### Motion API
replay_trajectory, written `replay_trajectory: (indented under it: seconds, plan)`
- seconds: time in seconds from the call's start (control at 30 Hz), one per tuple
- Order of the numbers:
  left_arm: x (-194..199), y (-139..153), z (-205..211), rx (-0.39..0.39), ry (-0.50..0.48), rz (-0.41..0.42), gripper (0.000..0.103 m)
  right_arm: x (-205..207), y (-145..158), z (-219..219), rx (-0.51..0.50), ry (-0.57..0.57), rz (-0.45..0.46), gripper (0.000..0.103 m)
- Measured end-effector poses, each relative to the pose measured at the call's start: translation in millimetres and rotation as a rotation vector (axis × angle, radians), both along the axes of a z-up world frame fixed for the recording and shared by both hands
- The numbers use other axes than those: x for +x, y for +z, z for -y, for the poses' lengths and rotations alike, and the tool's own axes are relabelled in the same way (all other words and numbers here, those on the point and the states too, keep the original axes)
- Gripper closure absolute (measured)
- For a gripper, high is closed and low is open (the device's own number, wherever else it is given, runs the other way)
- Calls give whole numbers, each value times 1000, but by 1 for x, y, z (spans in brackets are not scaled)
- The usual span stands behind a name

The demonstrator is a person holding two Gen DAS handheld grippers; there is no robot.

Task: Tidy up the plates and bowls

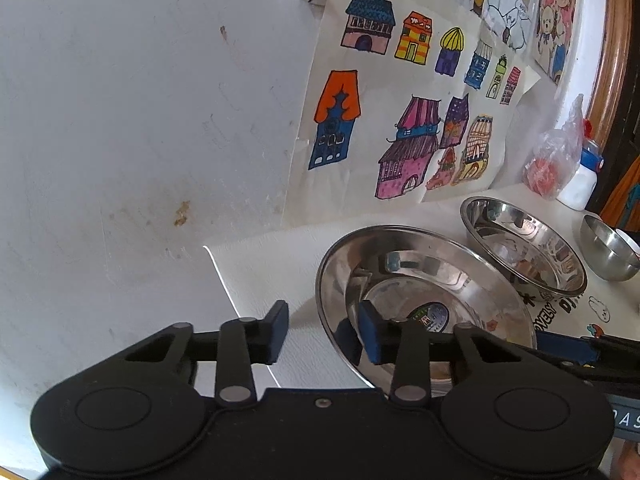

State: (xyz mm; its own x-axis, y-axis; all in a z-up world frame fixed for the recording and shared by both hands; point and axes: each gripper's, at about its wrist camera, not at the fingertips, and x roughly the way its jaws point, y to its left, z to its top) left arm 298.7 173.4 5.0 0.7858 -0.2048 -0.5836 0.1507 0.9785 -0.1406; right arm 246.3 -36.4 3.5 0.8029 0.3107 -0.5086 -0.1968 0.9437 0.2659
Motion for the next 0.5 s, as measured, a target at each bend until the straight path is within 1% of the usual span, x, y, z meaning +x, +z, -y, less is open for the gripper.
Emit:
replay_trajectory:
  seconds: [0.07,0.1,0.17,0.2,0.33,0.5]
  plan:
    - [-1,0,0,-10,-4,-3,70,0,0,-1,1,1,3,61]
    - [-1,0,0,-14,-7,-3,72,0,0,-1,1,2,5,62]
    - [-1,0,1,-20,-12,-4,80,0,0,-1,2,5,8,67]
    - [-2,1,2,-23,-14,-5,81,0,0,-1,3,5,10,67]
    - [-2,1,4,-22,-4,-4,82,0,1,1,16,1,7,71]
    - [-5,2,5,-22,-8,-5,82,-4,2,4,24,-5,2,71]
